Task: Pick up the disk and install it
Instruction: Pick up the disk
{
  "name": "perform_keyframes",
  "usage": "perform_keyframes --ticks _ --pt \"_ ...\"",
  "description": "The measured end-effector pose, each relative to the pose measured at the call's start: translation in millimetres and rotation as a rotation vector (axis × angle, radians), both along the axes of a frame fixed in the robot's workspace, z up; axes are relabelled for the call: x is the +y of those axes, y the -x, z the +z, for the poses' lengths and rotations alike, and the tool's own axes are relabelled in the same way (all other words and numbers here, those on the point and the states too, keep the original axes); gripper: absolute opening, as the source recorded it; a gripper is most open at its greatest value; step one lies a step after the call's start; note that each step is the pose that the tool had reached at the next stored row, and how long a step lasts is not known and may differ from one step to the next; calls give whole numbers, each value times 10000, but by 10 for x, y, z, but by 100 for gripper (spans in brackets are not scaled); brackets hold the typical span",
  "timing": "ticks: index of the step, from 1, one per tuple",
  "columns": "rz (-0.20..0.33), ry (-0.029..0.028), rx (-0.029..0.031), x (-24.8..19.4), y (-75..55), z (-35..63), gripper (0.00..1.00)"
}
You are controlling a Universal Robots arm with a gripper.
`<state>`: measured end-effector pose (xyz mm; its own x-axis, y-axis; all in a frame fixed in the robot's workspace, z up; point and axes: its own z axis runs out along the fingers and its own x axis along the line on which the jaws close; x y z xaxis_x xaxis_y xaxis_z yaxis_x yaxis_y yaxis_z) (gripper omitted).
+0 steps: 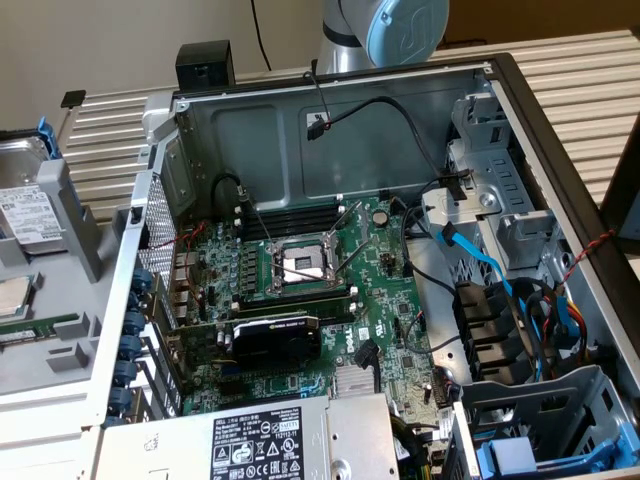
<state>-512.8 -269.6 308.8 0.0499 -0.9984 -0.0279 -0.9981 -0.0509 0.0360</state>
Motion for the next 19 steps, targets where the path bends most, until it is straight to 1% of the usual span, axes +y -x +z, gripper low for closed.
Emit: perform_keyframes --ticks 7,11,19 --pt "1 0 63 0 4 24 36" --pt "1 0 89 0 8 39 36" --pt "0 0 144 0 12 98 36"
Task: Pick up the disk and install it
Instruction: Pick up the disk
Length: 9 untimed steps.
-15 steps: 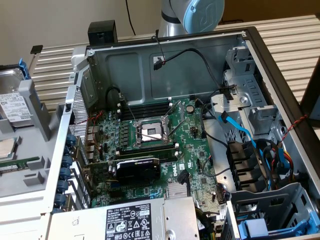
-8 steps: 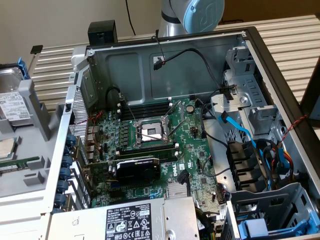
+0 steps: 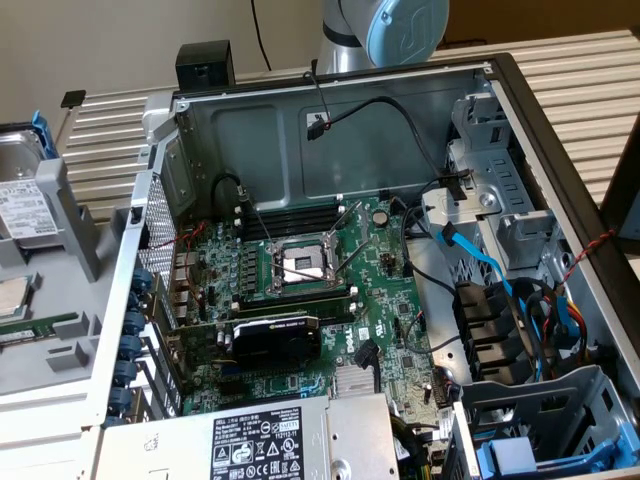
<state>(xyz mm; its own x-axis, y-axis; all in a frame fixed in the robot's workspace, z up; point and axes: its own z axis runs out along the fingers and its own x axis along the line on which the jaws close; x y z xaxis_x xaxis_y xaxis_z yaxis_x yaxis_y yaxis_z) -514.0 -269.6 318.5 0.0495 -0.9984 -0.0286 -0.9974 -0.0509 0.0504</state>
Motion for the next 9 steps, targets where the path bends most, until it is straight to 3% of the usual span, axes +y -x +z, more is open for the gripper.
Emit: perform_keyframes --ticks 9 --pt "1 12 28 -1 0 98 36"
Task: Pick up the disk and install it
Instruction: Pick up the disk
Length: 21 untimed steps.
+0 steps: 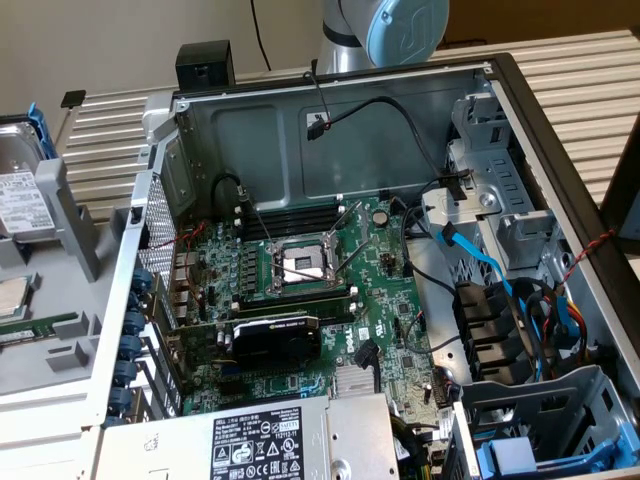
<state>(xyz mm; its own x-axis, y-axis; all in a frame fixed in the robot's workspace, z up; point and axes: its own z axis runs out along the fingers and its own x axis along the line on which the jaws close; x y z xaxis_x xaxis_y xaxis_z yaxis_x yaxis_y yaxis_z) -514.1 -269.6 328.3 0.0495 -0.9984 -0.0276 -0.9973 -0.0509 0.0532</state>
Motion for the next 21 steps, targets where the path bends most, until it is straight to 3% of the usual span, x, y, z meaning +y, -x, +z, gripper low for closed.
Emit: perform_keyframes --ticks 21 --pt "-1 51 42 0 3 291 36"
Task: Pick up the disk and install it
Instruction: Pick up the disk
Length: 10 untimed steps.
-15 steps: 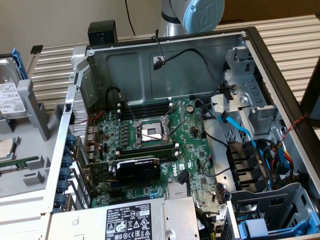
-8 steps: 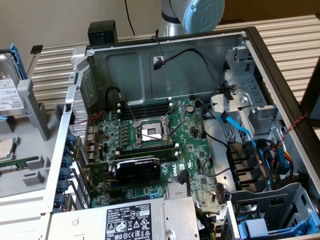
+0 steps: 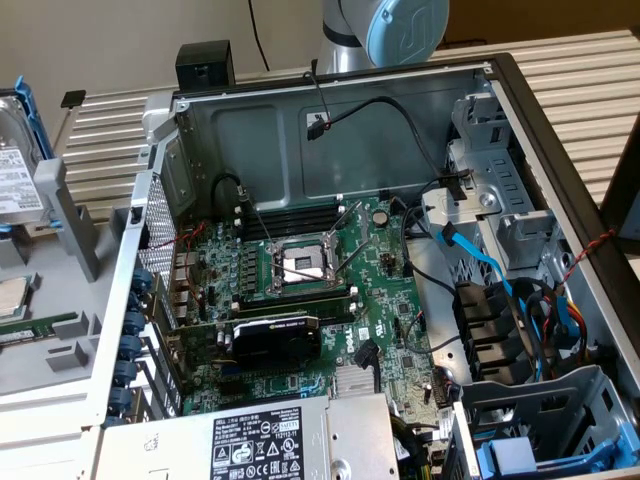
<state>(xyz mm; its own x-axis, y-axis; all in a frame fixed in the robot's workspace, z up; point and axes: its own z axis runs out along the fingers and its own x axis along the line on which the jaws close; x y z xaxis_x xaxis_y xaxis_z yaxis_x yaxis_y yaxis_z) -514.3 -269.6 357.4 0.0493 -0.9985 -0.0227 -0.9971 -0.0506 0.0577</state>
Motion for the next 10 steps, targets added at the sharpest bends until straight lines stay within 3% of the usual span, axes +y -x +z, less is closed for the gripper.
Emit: perform_keyframes --ticks 10 --pt "-1 90 1 6 1 329 36"
